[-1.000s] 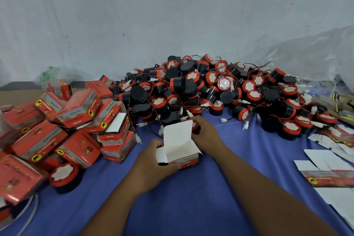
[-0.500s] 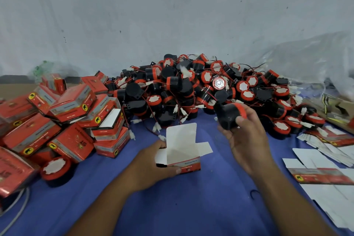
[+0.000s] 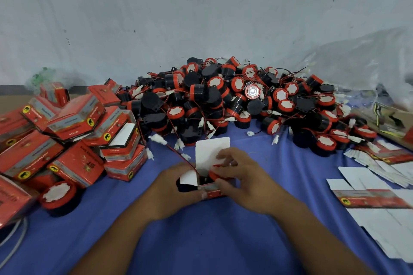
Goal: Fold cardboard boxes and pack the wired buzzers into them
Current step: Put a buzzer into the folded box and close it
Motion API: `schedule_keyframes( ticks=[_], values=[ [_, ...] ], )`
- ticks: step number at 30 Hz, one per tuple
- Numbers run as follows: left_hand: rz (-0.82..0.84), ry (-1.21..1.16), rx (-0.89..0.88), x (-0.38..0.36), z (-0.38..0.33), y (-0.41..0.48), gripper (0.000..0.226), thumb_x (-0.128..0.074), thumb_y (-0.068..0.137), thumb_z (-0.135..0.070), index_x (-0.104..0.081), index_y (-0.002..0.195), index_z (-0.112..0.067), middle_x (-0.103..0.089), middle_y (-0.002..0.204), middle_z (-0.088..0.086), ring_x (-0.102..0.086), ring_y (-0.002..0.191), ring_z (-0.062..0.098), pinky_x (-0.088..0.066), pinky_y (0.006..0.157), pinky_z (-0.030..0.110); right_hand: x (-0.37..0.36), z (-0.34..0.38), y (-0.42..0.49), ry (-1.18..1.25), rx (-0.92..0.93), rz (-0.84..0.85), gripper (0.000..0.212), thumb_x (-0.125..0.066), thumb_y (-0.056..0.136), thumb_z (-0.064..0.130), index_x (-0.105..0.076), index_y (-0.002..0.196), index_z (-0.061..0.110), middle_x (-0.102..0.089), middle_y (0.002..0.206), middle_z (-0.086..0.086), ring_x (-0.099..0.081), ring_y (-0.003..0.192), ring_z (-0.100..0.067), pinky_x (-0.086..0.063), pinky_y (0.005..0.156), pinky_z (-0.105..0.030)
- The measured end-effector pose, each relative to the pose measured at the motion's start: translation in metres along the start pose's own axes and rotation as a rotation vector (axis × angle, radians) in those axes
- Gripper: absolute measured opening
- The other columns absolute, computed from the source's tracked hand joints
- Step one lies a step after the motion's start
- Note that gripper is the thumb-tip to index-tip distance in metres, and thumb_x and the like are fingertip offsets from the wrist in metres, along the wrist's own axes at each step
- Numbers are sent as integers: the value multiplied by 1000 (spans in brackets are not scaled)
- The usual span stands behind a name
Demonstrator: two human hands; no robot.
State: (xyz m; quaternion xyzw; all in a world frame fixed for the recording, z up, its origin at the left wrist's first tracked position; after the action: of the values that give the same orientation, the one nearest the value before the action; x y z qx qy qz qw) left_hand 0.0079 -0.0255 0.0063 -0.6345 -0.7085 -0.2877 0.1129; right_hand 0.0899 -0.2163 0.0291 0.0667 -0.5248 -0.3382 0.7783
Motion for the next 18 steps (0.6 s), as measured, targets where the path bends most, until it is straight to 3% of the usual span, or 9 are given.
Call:
schedule_keyframes(
  ticks=[2,4,7,11,13,16,18],
  values=[
    [-40,48,-32,-1,-3,0,32,-69,91,-32,-59,120,-40,-61,118,-19,-54,111,-6,-43,88,11,-3,2,1,-24,33,15,23,-63,96,24,-75,115,19,-54,118,-1,-53,108,-16,-44,93,-25],
    [-173,77,-17,1,-4,0,27,-54,95,-35,-66,118,-27,-55,119,-9,-51,109,-6,-42,86,13,-4,8,2,-92,73,7,20,-63,96,23,-76,110,17,-56,108,-3,-53,98,-20,-46,86,-34],
    [-390,151,-92,4,-10,0,30,-51,96,-29,-75,99,-11,-55,113,-2,-51,106,-2,-37,86,9,-4,12,3,-124,70,2,19,-63,96,26,-77,105,17,-57,102,-1,-50,93,-18,-45,82,-37],
    [-270,219,-119,-5,-18,-2,22,-56,94,-36,-76,88,-29,-46,127,-10,-36,122,3,-25,96,5,-4,15,4,-124,53,17,26,-57,100,37,-75,102,18,-59,97,2,-51,90,-17,-43,84,-33],
    [-208,253,-103,-13,-16,-2,15,-61,95,-33,-76,92,-34,-39,133,-13,-28,126,3,-24,99,8,-3,15,5,-110,6,-14,35,-51,100,46,-67,103,16,-62,99,5,-54,93,-16,-45,84,-31],
    [-171,99,56,-16,-11,3,13,-68,92,-25,-73,104,-21,-40,134,-11,-36,117,-15,-36,87,3,-2,15,3,22,-48,-52,28,-48,101,44,-59,112,21,-58,101,18,-55,92,-6,-46,78,-21],
    [-123,-30,203,-18,-7,7,12,-68,90,-20,-77,91,-12,-50,123,-8,-49,107,-11,-43,82,8,-3,17,3,98,-11,-101,16,-50,103,28,-62,107,19,-57,90,16,-54,81,-6,-41,69,-15]
  ],
)
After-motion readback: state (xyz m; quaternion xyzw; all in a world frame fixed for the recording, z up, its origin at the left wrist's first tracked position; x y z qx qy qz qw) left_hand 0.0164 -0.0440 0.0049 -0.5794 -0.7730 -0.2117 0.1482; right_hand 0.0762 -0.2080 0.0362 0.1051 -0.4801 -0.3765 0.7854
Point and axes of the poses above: each hand's wrist, its own y-axis towards the middle knuckle, its own x-axis out of the back of the hand, z = x × y, the point moved 3 cm from there along y, towards the middle knuckle
